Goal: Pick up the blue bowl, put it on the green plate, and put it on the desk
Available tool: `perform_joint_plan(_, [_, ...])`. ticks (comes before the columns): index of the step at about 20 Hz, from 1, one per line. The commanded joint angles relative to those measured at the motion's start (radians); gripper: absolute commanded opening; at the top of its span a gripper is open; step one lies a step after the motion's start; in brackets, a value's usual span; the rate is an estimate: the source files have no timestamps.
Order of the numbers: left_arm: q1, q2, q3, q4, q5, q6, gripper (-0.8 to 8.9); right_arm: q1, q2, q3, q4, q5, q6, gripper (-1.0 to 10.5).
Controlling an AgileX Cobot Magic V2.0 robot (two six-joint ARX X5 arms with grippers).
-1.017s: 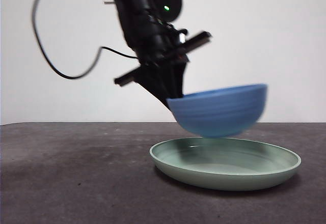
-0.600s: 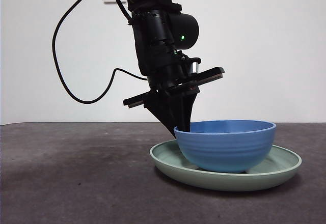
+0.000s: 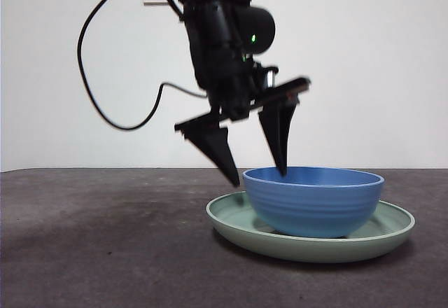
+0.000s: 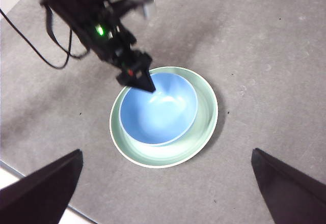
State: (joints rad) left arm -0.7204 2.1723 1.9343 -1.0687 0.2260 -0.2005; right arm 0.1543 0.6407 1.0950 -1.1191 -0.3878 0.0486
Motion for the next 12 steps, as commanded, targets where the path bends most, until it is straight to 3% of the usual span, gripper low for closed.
perform_joint_plan(1, [-0.006,0.022,0.118,-0.083,-0.001,0.019,4.93,0.000,0.002,0.019,0.003,0.004,-0.008,6.4])
perform_joint_plan(3, [-0.006,0.022,0.217,-0.214,-0.001,0.087,6.93,0.000,0.003,0.019,0.003,0.004,-0.008,6.4])
perform_joint_plan(4, [-0.006,0.022,0.262,-0.280,0.000,0.115,7.20,0.000,0.003,0.019,0.003,0.005,-0.008,6.4])
perform_joint_plan(6, [-0.006,0.016,0.332,-0.379,0.000,0.141,7.20,0.000,0.005,0.019,0.003,0.021,-0.008,6.4])
perform_joint_plan(10, [-0.011,-0.086,0.338,-0.389,0.033,0.146,7.19,0.000,0.005,0.018,0.003,0.109,-0.008,6.4])
perform_joint_plan(12, [-0.020,-0.164,0.333,-0.395,0.033,0.156,7.19,0.000,0.005,0.018,0.011,0.108,-0.008,6.4])
